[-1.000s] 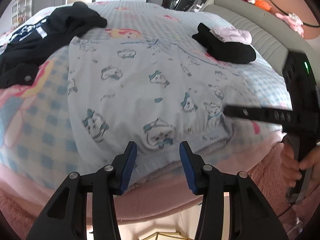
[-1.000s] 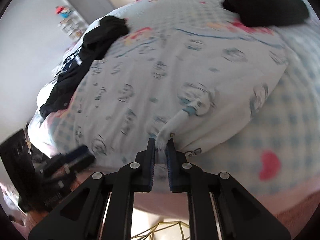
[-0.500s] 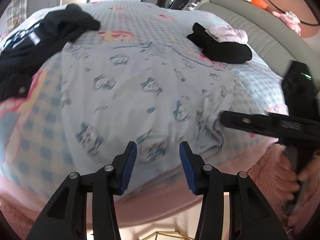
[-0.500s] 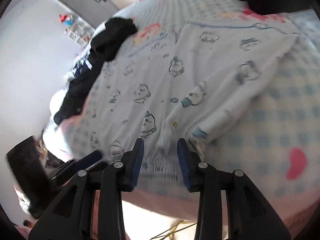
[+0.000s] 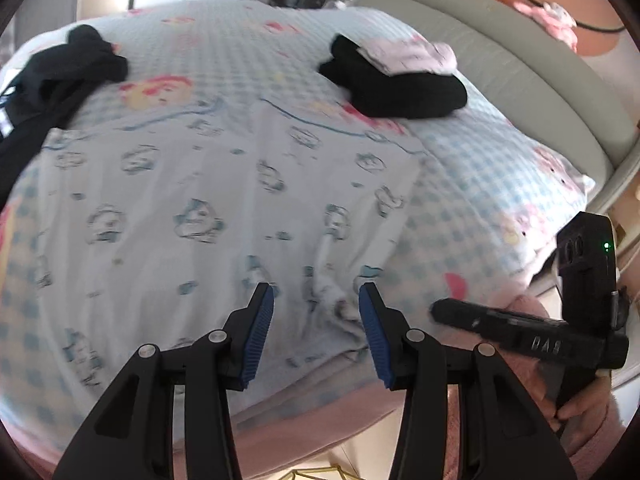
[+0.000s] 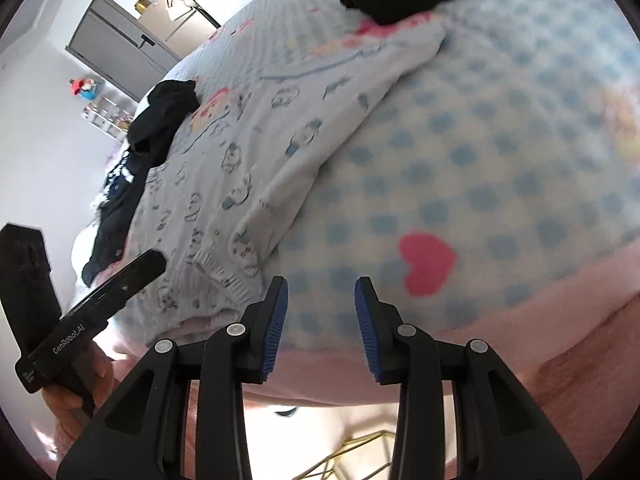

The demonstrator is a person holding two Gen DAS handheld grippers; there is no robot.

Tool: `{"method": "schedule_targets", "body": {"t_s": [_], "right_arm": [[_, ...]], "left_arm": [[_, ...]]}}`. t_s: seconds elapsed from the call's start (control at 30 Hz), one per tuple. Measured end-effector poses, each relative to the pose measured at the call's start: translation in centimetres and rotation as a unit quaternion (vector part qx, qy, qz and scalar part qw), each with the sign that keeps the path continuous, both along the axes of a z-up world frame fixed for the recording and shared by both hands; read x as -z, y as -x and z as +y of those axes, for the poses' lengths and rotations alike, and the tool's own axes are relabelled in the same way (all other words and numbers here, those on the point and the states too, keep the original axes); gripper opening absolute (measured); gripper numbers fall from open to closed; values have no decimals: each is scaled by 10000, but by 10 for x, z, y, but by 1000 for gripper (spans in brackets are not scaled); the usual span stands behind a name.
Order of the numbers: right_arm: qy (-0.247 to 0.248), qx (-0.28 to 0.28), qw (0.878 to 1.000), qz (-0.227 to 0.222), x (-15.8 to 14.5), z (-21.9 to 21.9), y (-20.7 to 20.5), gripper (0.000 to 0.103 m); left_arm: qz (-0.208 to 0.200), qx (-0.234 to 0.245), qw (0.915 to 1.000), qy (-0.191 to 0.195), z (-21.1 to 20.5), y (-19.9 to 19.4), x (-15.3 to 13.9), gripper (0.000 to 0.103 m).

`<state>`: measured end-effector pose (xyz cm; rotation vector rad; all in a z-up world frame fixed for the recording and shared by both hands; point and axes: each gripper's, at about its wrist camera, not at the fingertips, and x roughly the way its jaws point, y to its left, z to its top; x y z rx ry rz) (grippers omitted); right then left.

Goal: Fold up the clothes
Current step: 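Grasp the pants fold with the left gripper and lift it toward the right gripper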

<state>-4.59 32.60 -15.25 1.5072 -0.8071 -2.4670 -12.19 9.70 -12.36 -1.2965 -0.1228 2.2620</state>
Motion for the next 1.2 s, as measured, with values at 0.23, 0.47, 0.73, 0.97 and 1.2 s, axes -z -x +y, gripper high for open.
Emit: {"method": "schedule_targets", "body": {"t_s": [0.23,0.47,0.73,0.97,1.2], "right_arm": [[-112,-576,9982,108,2,-32,6,36],[-57,-523,9986,-49,11,-31,2,36],[75,-841,9962,193,0,-51,7,48],[-196,-1697,9841,479,-16,-109,29,59],[-1283,-1475,9804,237,4,-148,48,59]], "left_arm": [[-537,209,9983,126,22,18,22,32],[-640,-6,9978,-150,19,25,25,10],[-129,-525,9973,-495,-26,21,-15,9],[-136,-943,9936,-604,-58,19,-15,9],[-234,-1304,9888,-683,-84,12,-4,9]]}}
